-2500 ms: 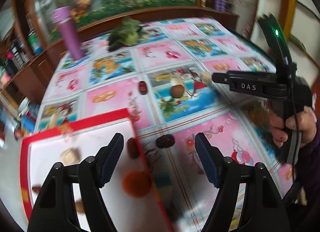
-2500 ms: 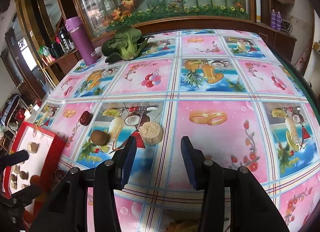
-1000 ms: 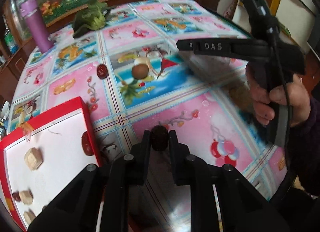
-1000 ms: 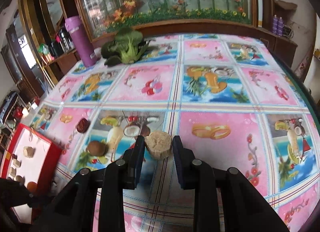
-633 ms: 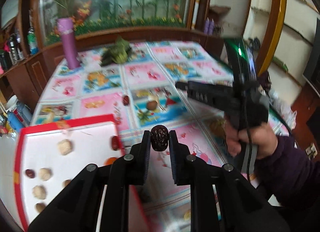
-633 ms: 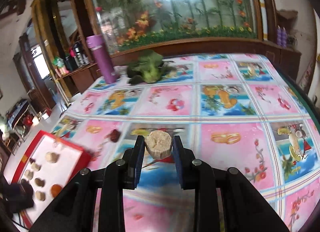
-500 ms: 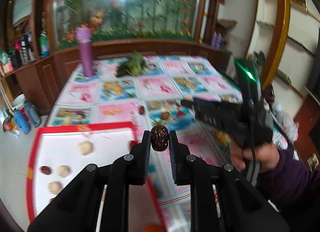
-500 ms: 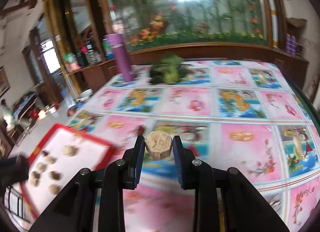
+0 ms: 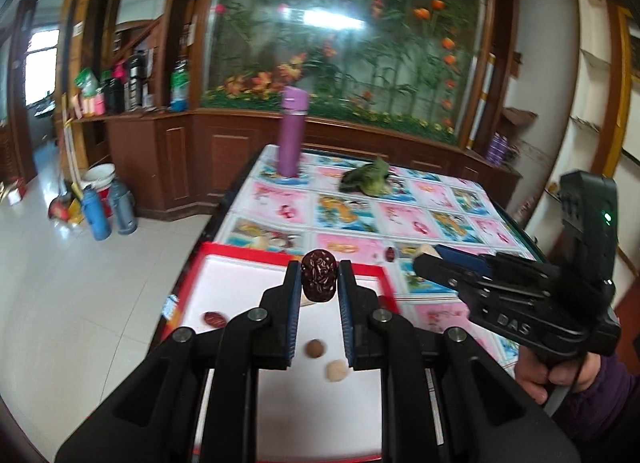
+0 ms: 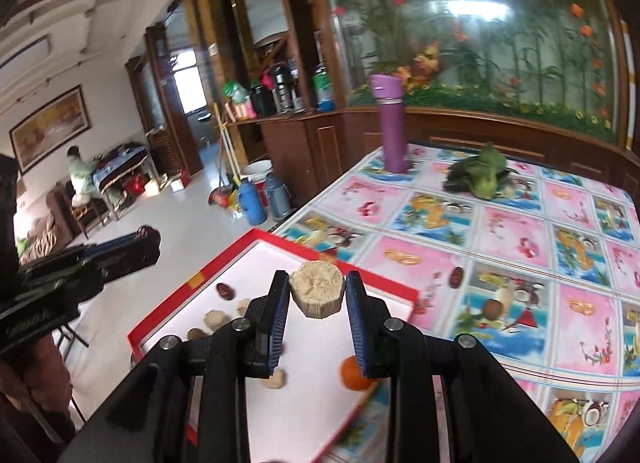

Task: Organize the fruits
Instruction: 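Carry the cake and date over the tray and open both tools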

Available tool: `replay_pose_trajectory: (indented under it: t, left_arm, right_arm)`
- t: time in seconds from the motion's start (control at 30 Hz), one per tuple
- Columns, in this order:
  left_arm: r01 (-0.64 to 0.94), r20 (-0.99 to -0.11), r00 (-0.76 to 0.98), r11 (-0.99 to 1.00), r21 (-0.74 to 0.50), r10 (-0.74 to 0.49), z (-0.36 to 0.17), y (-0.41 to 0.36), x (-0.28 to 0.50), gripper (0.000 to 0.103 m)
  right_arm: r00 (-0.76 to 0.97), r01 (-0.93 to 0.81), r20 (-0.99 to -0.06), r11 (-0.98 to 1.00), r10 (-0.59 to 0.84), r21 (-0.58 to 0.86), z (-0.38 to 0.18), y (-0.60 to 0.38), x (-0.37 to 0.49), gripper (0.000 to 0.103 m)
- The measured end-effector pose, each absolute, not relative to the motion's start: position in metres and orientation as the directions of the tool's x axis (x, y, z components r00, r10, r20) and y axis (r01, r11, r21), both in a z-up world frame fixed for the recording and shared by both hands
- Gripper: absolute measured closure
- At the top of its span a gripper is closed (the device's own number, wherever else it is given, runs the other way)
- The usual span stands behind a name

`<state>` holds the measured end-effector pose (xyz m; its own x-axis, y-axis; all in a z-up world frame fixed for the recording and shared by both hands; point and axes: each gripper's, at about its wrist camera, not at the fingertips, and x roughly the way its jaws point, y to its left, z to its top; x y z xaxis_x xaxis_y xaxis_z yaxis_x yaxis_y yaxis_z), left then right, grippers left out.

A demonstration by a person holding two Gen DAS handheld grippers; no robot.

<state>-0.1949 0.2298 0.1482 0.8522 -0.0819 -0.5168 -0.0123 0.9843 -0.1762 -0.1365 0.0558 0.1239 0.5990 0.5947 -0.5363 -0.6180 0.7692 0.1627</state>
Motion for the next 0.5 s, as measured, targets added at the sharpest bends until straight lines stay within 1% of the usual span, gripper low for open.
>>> replay_pose_trajectory:
  t: [0.1,0.23,0.37,0.5]
  left_arm:
    - [-0.057,-0.534,0.844,0.98,-0.191,-0.054,0.136,0.251,-0.198,0.083]
    - [-0.099,-0.578,0.815,0.973,-0.206,-0.039,0.113,0.271,-0.199,0.083]
    - [-0.116,-0.62,0.783,0.967,-0.228,-0.052,0.09,0.28,-0.197,0.083]
    - [-0.09,-0.642,0.762,0.968,-0.233,-0.084,0.08,0.275,-0.197,0.083]
  right_arm:
    - [0.572,-0.629,-0.57,0.761,0.59,0.156,0.114,0.071,-0.137,0.076]
    - [0.536,-0.636,-0.617,0.756,0.577,0.155,0.1,0.086,-0.139,0.076]
    - [0.495,-0.644,-0.657,0.748,0.569,0.162,0.085,0.098,-0.141,0.076]
    - [0.48,-0.646,-0.682,0.748,0.552,0.151,0.071,0.105,-0.142,0.076]
